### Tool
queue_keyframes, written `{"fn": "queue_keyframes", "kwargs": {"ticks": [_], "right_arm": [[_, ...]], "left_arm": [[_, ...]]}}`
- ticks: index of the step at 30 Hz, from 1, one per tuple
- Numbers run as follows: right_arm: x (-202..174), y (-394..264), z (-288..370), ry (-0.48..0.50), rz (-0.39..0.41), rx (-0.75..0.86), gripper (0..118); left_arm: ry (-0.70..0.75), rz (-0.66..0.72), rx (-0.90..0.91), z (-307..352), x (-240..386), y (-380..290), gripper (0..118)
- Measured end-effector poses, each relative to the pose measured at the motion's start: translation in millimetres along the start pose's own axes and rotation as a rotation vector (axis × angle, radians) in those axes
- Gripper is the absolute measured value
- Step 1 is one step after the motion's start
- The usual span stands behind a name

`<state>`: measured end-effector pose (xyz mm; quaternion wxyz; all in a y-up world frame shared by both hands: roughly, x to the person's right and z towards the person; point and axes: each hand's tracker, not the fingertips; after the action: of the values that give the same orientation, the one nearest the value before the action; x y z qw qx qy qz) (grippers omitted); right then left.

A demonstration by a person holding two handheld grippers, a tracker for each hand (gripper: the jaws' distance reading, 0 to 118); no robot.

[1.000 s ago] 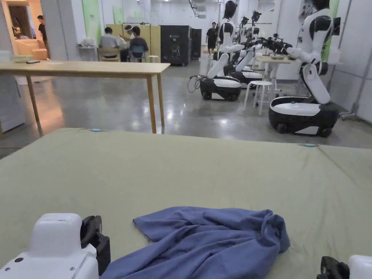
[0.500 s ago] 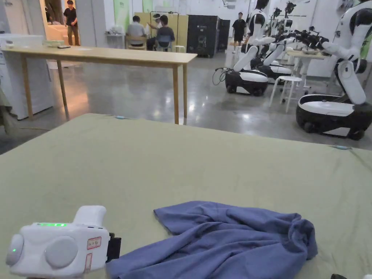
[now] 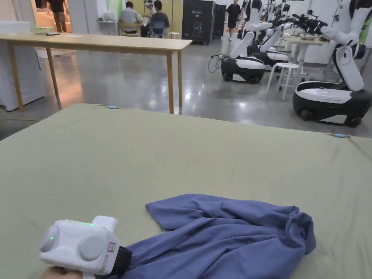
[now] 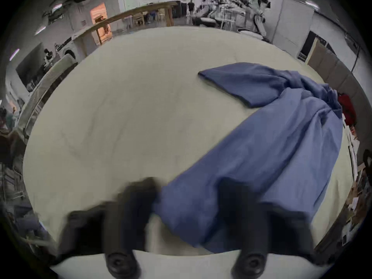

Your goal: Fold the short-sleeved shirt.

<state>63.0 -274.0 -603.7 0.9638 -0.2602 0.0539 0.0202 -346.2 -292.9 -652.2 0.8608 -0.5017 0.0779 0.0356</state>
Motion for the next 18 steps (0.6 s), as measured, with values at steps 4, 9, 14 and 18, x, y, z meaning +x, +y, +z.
{"fn": "queue_keyframes", "kwargs": {"ticks": [4, 9, 14, 18], "right_arm": [[16.4, 5.6, -17.3, -0.019, -0.036, -0.04, 1], [45.3, 37.0, -62.5, -0.061, -0.005, -0.074, 1], [73.2, 96.8, -123.5, 0.036, -0.069, -0.105, 11], [75.2, 130.2, -166.5, 0.141, -0.074, -0.185, 117]], "left_arm": [[-0.001, -0.055, 0.002, -25.6, -10.0, 5.3, 1], [-0.036, -0.039, 0.015, -45.0, -24.7, 6.8, 1], [-0.062, -0.032, 0.04, -30.3, -12.0, -0.2, 1], [-0.09, -0.014, 0.04, -31.9, -15.2, 0.7, 1]]}}
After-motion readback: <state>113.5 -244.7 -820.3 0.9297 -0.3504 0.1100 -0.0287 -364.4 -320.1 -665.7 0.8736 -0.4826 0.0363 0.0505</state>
